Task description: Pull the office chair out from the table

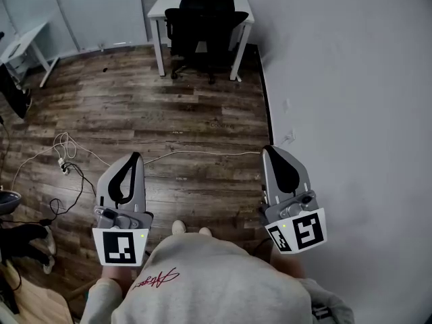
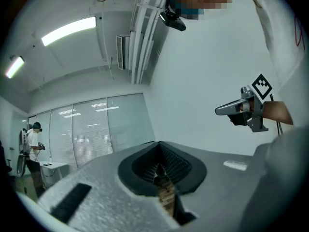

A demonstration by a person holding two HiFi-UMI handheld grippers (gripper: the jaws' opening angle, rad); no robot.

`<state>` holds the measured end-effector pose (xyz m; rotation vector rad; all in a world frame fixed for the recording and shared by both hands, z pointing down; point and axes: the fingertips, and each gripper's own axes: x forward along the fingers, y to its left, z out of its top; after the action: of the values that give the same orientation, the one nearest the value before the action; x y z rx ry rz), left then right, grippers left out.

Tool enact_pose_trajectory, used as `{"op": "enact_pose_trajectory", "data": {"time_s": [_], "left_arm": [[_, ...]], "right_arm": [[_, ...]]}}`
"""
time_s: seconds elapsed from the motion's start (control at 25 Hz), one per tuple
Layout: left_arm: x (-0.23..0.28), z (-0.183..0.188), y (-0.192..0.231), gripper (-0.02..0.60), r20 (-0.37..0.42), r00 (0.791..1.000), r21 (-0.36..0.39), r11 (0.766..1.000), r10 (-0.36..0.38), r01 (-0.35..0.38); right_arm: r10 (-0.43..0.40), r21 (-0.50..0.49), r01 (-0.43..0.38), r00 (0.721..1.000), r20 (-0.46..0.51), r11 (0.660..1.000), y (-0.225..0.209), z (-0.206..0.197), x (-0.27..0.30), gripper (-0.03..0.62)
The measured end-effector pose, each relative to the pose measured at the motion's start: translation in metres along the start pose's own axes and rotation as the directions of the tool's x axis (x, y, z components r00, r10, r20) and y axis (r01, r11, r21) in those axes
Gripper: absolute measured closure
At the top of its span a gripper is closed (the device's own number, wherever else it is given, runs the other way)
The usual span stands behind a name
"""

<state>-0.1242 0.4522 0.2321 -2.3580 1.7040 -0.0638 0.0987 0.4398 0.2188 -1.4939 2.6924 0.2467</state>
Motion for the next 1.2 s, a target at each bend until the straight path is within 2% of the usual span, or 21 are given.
{"op": "enact_pose_trajectory", "data": {"time_s": [0.16,0.4,0.8,1.2], "left_arm": [[0.001,0.003,-0.010,0.578,0.003,1.000,0.010,1.000,0.001,-0.001],[-0.001,0.006,-0.030,0.578,0.010,1.000,0.009,1.000,0.011,-0.011],[-0.006,-0.004,-0.067,0.578,-0.034,0.999,0.027,1.000,0.006,-0.005],[0.031,-0.011,-0.052,0.578,-0.014,1.000,0.039,0.999,-0.001,0.001]], "right_arm": [[0.006,0.009,-0.006,1.000,0.002,1.000,-0.008,-0.001,-0.007,0.595],[-0.016,-0.039,0.016,1.000,-0.002,0.999,-0.022,-0.004,-0.024,0.595],[-0.002,-0.025,0.002,1.000,-0.007,1.000,-0.039,-0.015,-0.051,0.595],[-0.029,-0.043,0.028,0.999,-0.023,0.999,-0.059,-0.023,-0.021,0.595]]}}
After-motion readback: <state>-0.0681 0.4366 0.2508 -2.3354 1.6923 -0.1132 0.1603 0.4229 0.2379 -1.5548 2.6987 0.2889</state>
